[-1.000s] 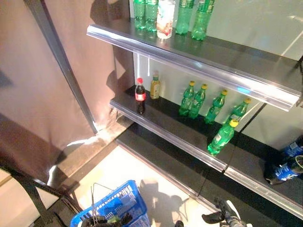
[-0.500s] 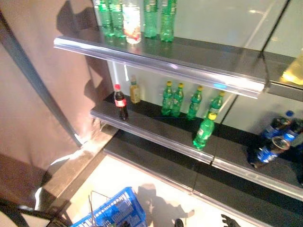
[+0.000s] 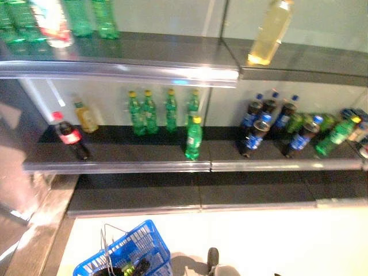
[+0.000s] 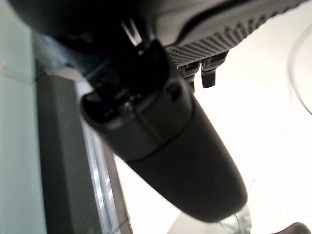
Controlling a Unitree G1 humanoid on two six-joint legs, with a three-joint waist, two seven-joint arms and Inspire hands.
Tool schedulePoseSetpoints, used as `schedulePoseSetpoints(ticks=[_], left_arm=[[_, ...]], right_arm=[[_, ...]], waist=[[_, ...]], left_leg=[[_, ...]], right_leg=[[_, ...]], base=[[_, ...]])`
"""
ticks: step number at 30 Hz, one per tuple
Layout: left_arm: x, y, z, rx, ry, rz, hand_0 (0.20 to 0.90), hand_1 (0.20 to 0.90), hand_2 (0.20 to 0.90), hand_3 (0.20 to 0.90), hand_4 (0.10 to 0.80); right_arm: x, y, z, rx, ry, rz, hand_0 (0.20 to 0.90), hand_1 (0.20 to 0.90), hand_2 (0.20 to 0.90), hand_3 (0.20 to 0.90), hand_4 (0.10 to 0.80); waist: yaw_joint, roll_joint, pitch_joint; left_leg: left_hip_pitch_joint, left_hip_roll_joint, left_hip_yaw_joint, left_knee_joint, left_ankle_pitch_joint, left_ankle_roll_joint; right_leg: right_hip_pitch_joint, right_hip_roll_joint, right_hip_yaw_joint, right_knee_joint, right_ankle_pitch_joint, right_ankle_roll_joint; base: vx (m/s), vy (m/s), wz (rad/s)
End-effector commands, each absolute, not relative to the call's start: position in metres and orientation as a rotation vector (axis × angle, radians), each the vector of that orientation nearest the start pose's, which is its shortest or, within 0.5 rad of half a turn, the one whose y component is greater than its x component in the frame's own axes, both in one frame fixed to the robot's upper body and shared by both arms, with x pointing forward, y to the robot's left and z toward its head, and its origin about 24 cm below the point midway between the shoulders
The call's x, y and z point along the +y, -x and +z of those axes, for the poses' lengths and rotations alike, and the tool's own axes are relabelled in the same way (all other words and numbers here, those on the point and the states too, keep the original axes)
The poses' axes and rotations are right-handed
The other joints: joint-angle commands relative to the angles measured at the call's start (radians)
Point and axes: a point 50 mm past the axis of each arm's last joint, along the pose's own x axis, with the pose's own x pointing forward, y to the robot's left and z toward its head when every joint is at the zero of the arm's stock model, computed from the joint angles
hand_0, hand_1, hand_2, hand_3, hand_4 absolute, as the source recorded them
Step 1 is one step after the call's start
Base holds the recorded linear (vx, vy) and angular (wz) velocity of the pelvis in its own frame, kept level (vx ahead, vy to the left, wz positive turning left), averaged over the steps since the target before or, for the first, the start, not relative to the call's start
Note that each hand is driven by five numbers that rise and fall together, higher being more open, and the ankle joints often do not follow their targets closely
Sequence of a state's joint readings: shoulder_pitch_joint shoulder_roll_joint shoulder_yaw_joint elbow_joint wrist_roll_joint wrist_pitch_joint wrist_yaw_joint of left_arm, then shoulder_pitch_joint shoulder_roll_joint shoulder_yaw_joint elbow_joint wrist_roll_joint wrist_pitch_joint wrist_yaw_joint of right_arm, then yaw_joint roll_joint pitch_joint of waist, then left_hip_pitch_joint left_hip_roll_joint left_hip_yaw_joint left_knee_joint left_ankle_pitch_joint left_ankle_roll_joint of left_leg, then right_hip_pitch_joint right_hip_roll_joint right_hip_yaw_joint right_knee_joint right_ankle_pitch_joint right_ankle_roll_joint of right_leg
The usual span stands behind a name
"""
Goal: Pick up the drink and place into the basket.
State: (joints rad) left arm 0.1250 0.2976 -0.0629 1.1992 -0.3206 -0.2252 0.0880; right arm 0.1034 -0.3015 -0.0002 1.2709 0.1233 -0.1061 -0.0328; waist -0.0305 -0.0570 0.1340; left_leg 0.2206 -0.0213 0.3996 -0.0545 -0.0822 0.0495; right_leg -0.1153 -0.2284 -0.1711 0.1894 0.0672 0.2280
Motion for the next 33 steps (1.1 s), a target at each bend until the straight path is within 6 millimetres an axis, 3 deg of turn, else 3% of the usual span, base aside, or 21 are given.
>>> schedulePoseSetpoints(ticks=[1, 3, 4, 5, 7, 13, 18, 21, 22, 23, 25, 26, 27, 28, 29, 31, 33], left_arm=[[0.301, -0.127, -0.111, 0.692, -0.134, 0.448, 0.3, 0.3, 0.3, 0.2, 0.1], [0.3, -0.128, -0.111, 0.696, -0.135, 0.454, 0.3, 0.3, 0.3, 0.2, 0.1], [0.302, -0.128, -0.11, 0.702, -0.137, 0.462, 0.3, 0.3, 0.3, 0.2, 0.1], [0.303, -0.13, -0.108, 0.699, -0.144, 0.453, 0.3, 0.3, 0.3, 0.2, 0.1], [0.302, -0.131, -0.107, 0.695, -0.152, 0.45, 0.3, 0.3, 0.3, 0.2, 0.1], [0.295, -0.139, -0.107, 0.674, -0.155, 0.415, 0.3, 0.3, 0.3, 0.2, 0.1], [0.286, -0.142, -0.109, 0.661, -0.132, 0.404, 0.3, 0.3, 0.3, 0.2, 0.1], [0.281, -0.146, -0.11, 0.657, -0.121, 0.398, 0.3, 0.3, 0.3, 0.2, 0.1], [0.278, -0.147, -0.111, 0.656, -0.115, 0.398, 0.3, 0.3, 0.3, 0.2, 0.1], [0.276, -0.147, -0.111, 0.656, -0.108, 0.397, 0.3, 0.3, 0.3, 0.2, 0.1], [0.276, -0.147, -0.112, 0.655, -0.107, 0.394, 0.3, 0.3, 0.3, 0.2, 0.1], [0.276, -0.147, -0.112, 0.659, -0.1, 0.407, 0.3, 0.3, 0.3, 0.2, 0.1], [0.276, -0.145, -0.114, 0.665, -0.095, 0.418, 0.3, 0.3, 0.3, 0.2, 0.1], [0.276, -0.144, -0.115, 0.67, -0.093, 0.424, 0.3, 0.3, 0.3, 0.2, 0.1], [0.275, -0.143, -0.115, 0.673, -0.095, 0.421, 0.3, 0.3, 0.3, 0.2, 0.1], [0.276, -0.14, -0.116, 0.68, -0.09, 0.422, 0.3, 0.3, 0.3, 0.2, 0.1], [0.273, -0.138, -0.118, 0.684, -0.085, 0.421, 0.3, 0.3, 0.3, 0.2, 0.1]], right_arm=[[-0.298, -0.077, -0.142, 1.126, 0.196, -0.381, 0.9, 0.9, 0.9, 0.9, 0.8], [-0.296, -0.079, -0.143, 1.133, 0.203, -0.372, 0.9, 0.9, 0.9, 0.9, 0.8], [-0.292, -0.083, -0.144, 1.142, 0.207, -0.355, 0.9, 0.9, 0.9, 0.9, 0.8], [-0.289, -0.084, -0.145, 1.149, 0.202, -0.347, 0.9, 0.9, 0.9, 0.9, 0.8], [-0.285, -0.086, -0.146, 1.156, 0.197, -0.333, 0.9, 0.9, 0.9, 0.9, 0.8], [-0.277, -0.091, -0.148, 1.15, 0.165, -0.357, 0.9, 0.9, 0.9, 0.9, 0.8], [-0.276, -0.084, -0.15, 1.149, 0.162, -0.355, 0.9, 0.9, 0.9, 0.9, 0.8], [-0.277, -0.084, -0.149, 1.145, 0.167, -0.361, 0.9, 0.9, 0.9, 0.9, 0.8], [-0.278, -0.085, -0.149, 1.142, 0.174, -0.361, 0.9, 0.9, 0.9, 0.9, 0.8], [-0.28, -0.088, -0.147, 1.131, 0.178, -0.363, 0.9, 0.9, 0.9, 0.9, 0.8], [-0.283, -0.092, -0.145, 1.116, 0.18, -0.356, 0.9, 0.9, 0.9, 0.9, 0.8], [-0.286, -0.1, -0.142, 1.094, 0.193, -0.346, 0.9, 0.9, 0.9, 0.9, 0.8], [-0.287, -0.103, -0.141, 1.085, 0.199, -0.342, 0.9, 0.9, 0.9, 0.9, 0.8], [-0.287, -0.106, -0.14, 1.081, 0.203, -0.34, 0.9, 0.9, 0.9, 0.9, 0.8], [-0.288, -0.109, -0.139, 1.08, 0.203, -0.341, 0.9, 0.9, 0.9, 0.9, 0.8], [-0.289, -0.111, -0.139, 1.079, 0.21, -0.344, 0.9, 0.9, 0.9, 0.9, 0.8], [-0.289, -0.111, -0.139, 1.085, 0.215, -0.35, 0.9, 0.9, 0.9, 0.9, 0.8]], waist=[[0.018, 0.022, 0.004], [0.034, 0.028, -0.006], [0.05, 0.036, -0.016], [0.061, 0.034, -0.02], [0.07, 0.033, -0.02], [0.031, 0.028, -0.031], [0.0, 0.036, -0.044], [-0.004, 0.036, -0.042], [-0.001, 0.037, -0.038], [0.003, 0.034, -0.03], [0.008, 0.03, -0.022], [0.019, 0.013, -0.01], [0.033, 0.014, -0.002], [0.042, 0.018, 0.003], [0.05, 0.022, 0.008], [0.048, 0.034, 0.002], [0.062, 0.058, 0.003]], left_leg=[[-0.05, -0.038, -0.095, 0.07, -0.078, 0.012], [-0.036, -0.029, -0.04, 0.04, -0.069, 0.011], [0.0, -0.021, -0.002, 0.012, -0.089, 0.011], [0.012, -0.013, 0.035, 0.011, -0.09, 0.006], [0.022, 0.009, 0.076, 0.022, -0.086, -0.006], [0.022, 0.06, 0.135, 0.048, -0.081, -0.019], [0.007, 0.096, 0.149, 0.095, -0.083, -0.039], [-0.032, 0.139, 0.148, 0.202, -0.063, -0.076], [-0.063, 0.173, 0.135, 0.28, -0.018, -0.107], [-0.114, 0.22, 0.1, 0.399, 0.041, -0.151], [-0.167, 0.248, 0.041, 0.508, 0.07, -0.172], [-0.239, 0.207, -0.054, 0.583, 0.085, -0.139], [-0.278, 0.136, -0.136, 0.583, 0.049, -0.109], [-0.287, 0.094, -0.173, 0.556, 0.029, -0.093], [-0.283, 0.069, -0.194, 0.514, 0.019, -0.084], [-0.255, 0.059, -0.22, 0.346, 0.027, -0.077], [-0.245, 0.015, -0.291, 0.198, 0.044, -0.082]], right_leg=[[0.05, -0.017, -0.041, -0.008, 0.098, -0.031], [0.077, -0.046, -0.121, -0.002, 0.094, -0.028], [0.107, -0.061, -0.194, -0.003, 0.073, -0.007], [0.124, -0.067, -0.257, -0.028, 0.066, -0.011], [0.154, -0.05, -0.309, -0.085, 0.039, -0.03], [0.164, 0.024, -0.267, -0.139, -0.023, -0.072], [0.178, 0.072, -0.225, -0.166, -0.049, -0.105], [0.192, 0.097, -0.217, -0.171, -0.069, -0.134], [0.202, 0.11, -0.21, -0.176, -0.079, -0.15], [0.214, 0.127, -0.198, -0.185, -0.089, -0.172], [0.219, 0.137, -0.179, -0.185, -0.097, -0.191], [0.206, 0.127, -0.128, -0.175, -0.084, -0.209], [0.205, 0.128, -0.085, -0.17, -0.082, -0.204], [0.208, 0.136, -0.052, -0.171, -0.081, -0.2], [0.212, 0.145, -0.02, -0.173, -0.082, -0.197], [0.213, 0.163, 0.042, -0.179, -0.087, -0.187], [0.229, 0.185, 0.091, -0.187, -0.092, -0.176]], base=[[-0.097, -0.109, -0.66], [-0.016, -0.175, -0.7], [0.099, -0.274, -1.32], [0.116, -0.307, -1.46], [0.02, -0.338, -1.02], [-0.003, -0.27, -0.68], [0.018, -0.236, -0.31], [-0.001, -0.205, -0.31], [0.012, -0.267, -0.21], [0.009, -0.274, -0.59], [-0.029, -0.206, -0.8], [-0.035, -0.121, -0.8], [0.002, -0.056, -1.03], [0.103, 0.002, -1.25], [0.155, 0.05, -1.3], [0.181, 0.073, -1.0], [0.227, 0.054, -0.61]])
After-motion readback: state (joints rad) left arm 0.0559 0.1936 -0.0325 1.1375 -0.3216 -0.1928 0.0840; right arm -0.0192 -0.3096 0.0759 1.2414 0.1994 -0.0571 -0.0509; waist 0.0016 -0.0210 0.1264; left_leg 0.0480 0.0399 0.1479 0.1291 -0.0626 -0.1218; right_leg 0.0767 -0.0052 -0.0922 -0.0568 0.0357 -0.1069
